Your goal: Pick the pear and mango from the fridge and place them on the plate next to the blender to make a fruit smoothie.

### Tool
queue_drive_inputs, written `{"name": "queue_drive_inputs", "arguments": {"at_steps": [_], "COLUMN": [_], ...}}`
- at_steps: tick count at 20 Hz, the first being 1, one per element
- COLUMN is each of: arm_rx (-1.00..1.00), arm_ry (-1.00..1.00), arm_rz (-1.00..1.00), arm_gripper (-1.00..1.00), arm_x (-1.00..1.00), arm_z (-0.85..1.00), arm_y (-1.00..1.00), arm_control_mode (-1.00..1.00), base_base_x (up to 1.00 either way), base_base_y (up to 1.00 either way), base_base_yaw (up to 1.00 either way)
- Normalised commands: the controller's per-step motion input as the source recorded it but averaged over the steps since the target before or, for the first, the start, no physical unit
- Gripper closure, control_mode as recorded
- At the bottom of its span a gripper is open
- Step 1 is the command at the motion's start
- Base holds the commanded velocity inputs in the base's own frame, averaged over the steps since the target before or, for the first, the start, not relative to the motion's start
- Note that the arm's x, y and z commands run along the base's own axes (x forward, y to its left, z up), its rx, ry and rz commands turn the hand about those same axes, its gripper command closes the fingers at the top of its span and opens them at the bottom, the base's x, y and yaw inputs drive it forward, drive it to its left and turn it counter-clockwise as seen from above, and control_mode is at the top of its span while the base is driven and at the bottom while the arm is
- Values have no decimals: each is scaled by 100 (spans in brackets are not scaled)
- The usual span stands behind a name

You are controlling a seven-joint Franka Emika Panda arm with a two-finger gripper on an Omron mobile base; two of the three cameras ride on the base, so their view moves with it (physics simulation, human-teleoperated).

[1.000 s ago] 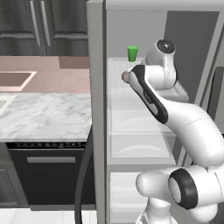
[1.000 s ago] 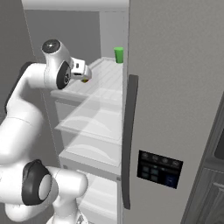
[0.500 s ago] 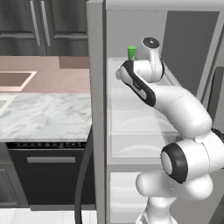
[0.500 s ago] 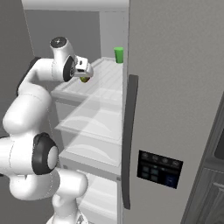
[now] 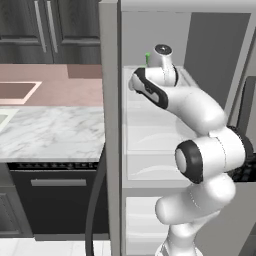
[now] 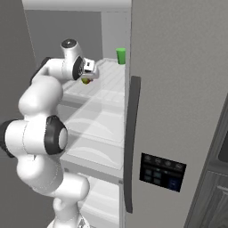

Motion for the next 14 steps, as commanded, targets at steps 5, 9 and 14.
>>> {"name": "queue_drive_inputs", "arguments": {"at_steps": [5,9,14], "arm_rx": [0,0,0], "arm_ry": [0,0,0], "arm_rz": [0,0,0], "arm_gripper": [-100,-100,-100], "arm_x": [51,52,39], "arm_z": [-28,-20,-19], "arm_y": [0,0,0], "arm_control_mode": [-100,-100,-100], "base_base_x": [0,0,0], "base_base_y": [0,0,0], "base_base_yaw": [0,0,0]}}
